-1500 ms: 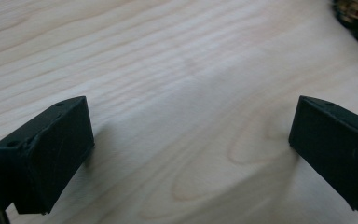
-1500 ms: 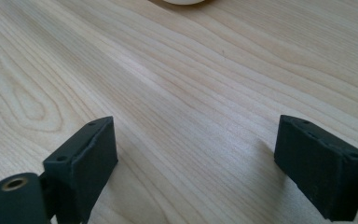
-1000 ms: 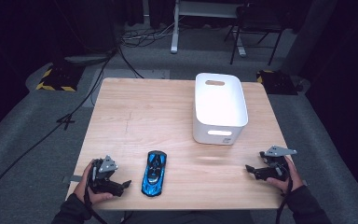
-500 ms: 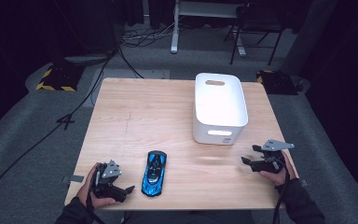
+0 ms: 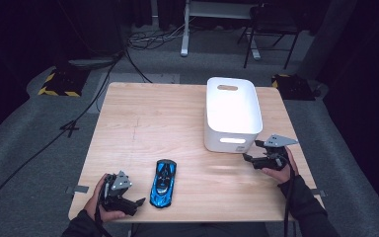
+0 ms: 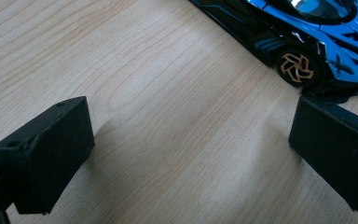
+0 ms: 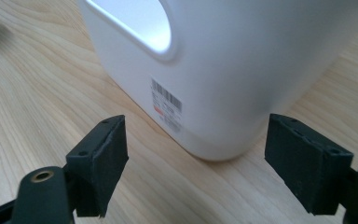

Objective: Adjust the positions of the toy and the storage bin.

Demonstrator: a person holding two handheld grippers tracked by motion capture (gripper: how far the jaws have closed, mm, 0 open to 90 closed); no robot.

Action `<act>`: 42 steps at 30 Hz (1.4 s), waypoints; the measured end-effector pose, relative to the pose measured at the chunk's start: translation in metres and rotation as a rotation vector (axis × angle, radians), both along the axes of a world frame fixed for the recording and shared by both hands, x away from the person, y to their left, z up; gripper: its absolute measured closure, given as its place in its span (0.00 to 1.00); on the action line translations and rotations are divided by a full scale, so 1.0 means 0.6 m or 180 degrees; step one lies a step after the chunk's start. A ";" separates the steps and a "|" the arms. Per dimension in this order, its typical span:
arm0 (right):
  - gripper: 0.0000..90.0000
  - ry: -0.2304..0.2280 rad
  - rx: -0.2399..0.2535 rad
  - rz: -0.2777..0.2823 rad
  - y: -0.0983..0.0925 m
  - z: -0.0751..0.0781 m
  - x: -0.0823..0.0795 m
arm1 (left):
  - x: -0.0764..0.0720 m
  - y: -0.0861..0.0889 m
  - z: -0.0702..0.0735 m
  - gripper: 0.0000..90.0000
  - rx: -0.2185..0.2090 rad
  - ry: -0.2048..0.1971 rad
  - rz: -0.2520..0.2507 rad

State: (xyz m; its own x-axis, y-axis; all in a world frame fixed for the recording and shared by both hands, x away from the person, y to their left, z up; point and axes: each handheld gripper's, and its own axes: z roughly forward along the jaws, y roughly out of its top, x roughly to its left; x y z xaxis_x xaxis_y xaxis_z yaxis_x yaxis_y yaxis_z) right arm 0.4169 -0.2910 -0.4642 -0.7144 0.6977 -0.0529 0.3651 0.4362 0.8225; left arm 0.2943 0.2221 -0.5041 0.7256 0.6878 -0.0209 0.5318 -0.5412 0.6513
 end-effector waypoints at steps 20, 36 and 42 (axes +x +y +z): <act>0.21 -0.0101 -0.0006 0.0243 0.105 0.004 0.012 | 0.000 -0.005 0.000 0.00 -0.0016 0.0013 0.0014; 0.25 -0.0270 0.0110 0.0346 0.101 0.031 0.011 | 0.000 -0.005 0.000 0.00 -0.0015 0.0012 0.0014; 0.29 -0.0435 0.0066 0.0312 0.080 0.063 0.016 | 0.000 -0.005 0.000 0.00 -0.0015 0.0012 0.0014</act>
State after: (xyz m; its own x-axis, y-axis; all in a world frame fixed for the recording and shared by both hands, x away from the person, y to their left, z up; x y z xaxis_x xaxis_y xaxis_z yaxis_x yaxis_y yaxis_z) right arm 0.4266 -0.2432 -0.4264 -0.7663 0.6269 -0.1406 0.2056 0.4466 0.8708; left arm 0.2943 0.2194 -0.5043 0.7224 0.6909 -0.0270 0.5367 -0.5357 0.6519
